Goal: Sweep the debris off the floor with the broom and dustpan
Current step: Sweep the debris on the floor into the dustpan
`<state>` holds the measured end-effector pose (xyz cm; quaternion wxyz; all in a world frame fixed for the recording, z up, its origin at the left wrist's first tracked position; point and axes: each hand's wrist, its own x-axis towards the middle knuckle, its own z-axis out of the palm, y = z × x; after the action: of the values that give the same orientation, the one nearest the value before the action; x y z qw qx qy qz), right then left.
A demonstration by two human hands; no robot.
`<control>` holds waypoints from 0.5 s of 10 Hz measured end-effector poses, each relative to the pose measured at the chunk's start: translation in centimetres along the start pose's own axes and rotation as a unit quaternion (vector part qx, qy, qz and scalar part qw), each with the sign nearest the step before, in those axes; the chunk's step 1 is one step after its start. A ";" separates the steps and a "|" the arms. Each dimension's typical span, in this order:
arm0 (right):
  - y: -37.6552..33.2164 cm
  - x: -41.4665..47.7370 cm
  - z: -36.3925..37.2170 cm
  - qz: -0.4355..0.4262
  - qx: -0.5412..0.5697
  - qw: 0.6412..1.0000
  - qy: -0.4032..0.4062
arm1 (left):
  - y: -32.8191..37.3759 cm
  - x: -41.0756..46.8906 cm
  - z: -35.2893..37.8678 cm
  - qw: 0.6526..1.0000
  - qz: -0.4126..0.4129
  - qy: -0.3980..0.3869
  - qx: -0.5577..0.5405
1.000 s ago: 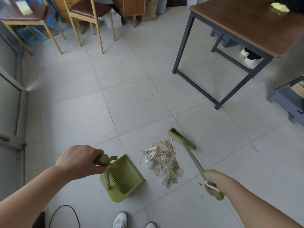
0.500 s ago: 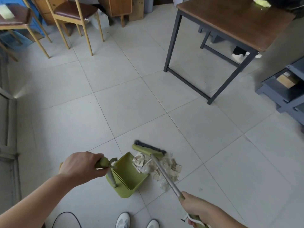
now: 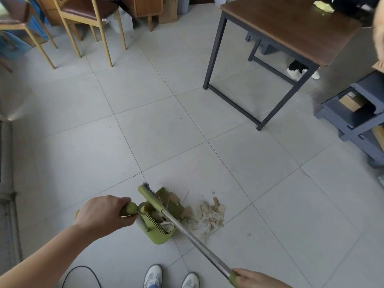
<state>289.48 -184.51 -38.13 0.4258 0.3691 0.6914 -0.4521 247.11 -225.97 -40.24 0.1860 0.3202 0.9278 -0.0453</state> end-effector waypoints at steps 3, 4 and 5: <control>-17.1 7.2 8.2 0.032 0.066 0.996 0.044 | -1.4 -0.9 -1.0 0.999 -0.024 0.005 -0.030; -20.0 10.0 7.7 0.065 0.048 0.994 0.068 | -1.4 -1.0 -1.2 1.000 -0.027 -0.004 -0.015; -22.7 12.6 9.8 0.075 0.061 0.993 0.070 | -1.9 -1.0 -1.1 0.999 -0.037 -0.004 -0.016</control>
<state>267.01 -199.37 -44.94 0.3861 0.4756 0.6611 -0.4332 246.26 -227.82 -38.89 0.1934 0.2819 0.9390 -0.0385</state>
